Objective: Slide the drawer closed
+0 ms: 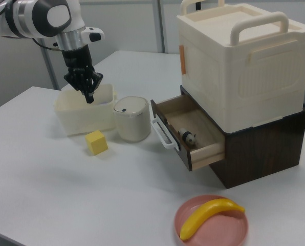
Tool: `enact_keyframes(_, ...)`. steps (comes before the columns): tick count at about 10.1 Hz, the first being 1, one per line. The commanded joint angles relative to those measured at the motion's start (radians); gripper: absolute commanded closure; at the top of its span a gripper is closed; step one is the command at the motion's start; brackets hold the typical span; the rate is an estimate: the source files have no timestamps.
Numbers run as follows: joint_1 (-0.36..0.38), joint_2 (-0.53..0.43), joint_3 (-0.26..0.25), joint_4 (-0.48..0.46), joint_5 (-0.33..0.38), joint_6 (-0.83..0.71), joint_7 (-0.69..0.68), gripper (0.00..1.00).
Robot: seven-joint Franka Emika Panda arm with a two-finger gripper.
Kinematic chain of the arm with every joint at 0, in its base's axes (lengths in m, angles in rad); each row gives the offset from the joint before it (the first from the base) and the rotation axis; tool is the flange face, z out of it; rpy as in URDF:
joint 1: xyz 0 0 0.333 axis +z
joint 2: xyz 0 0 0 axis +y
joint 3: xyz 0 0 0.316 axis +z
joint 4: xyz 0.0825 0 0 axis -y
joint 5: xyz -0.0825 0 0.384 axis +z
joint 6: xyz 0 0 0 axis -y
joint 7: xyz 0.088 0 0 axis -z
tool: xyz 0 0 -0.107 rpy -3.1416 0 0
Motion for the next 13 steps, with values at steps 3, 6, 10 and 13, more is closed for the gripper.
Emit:
enact_keyframes(3, -0.003, 0.004, -0.02, -0.02, -0.001, 0.0, 0.09, 1.0)
enact_keyframes(6, -0.092, 0.043, -0.026, -0.019, -0.001, 0.009, 0.196, 1.0)
enact_keyframes(10, -0.155, 0.156, -0.046, -0.022, -0.013, 0.176, 0.305, 1.0)
enact_keyframes(13, -0.179, 0.233, -0.059, -0.022, -0.041, 0.247, 0.375, 1.0)
